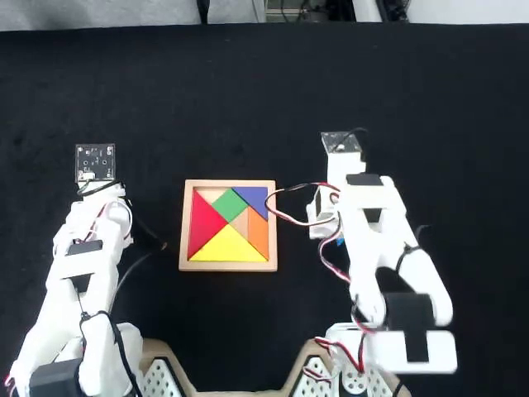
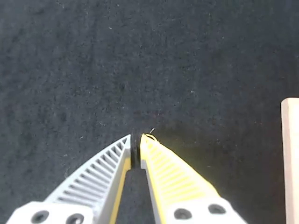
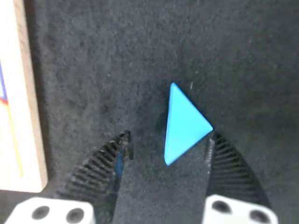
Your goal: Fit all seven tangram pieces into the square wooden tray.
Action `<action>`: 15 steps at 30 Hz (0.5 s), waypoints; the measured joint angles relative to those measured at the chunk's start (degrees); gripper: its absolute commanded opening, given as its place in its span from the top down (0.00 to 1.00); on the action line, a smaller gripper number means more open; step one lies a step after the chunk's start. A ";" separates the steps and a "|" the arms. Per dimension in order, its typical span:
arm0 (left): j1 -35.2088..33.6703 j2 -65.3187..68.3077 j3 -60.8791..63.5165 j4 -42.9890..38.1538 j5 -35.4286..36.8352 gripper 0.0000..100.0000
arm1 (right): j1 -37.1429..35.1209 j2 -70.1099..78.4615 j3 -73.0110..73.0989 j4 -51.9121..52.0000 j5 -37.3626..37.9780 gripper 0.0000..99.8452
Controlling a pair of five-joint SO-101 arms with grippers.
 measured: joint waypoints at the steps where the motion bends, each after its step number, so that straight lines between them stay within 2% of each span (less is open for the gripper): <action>1: 0.00 0.00 0.00 0.00 0.00 0.95 | 0.00 1.58 -0.53 -0.53 0.00 0.74; 12: 0.00 0.00 0.00 0.00 0.00 0.95 | 3.08 7.65 -7.38 0.00 0.00 0.74; 15: 0.00 0.00 0.00 0.00 0.00 0.95 | 3.08 7.65 -7.38 0.00 2.73 0.75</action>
